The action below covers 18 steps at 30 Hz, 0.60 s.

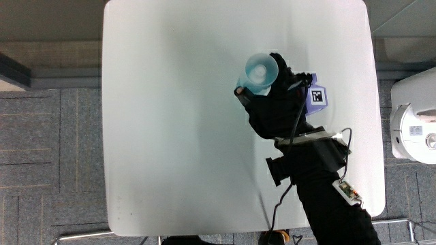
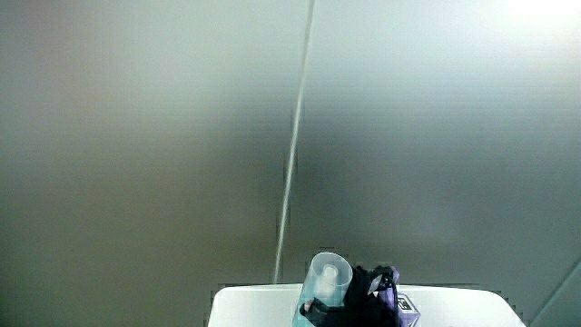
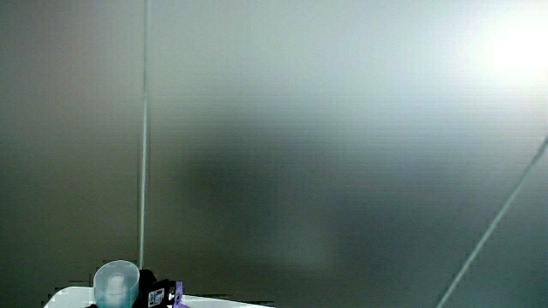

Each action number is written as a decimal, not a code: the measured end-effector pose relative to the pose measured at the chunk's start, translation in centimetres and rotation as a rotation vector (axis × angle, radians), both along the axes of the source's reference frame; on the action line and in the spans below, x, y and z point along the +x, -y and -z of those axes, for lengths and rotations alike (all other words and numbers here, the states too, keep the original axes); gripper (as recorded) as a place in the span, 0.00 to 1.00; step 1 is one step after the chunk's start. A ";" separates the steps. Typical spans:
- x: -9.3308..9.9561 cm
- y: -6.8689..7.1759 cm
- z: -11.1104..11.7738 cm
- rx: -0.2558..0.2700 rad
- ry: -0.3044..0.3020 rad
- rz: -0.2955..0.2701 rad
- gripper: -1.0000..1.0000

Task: Place cleaning spray

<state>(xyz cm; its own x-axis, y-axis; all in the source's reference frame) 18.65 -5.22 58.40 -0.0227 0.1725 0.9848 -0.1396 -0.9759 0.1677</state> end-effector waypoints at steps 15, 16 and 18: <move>-0.8 -1.3 -1.7 -0.038 0.009 0.011 0.50; -0.7 -1.4 -1.9 -0.057 0.019 0.009 0.50; -0.3 -1.5 -2.6 -0.060 0.039 0.008 0.50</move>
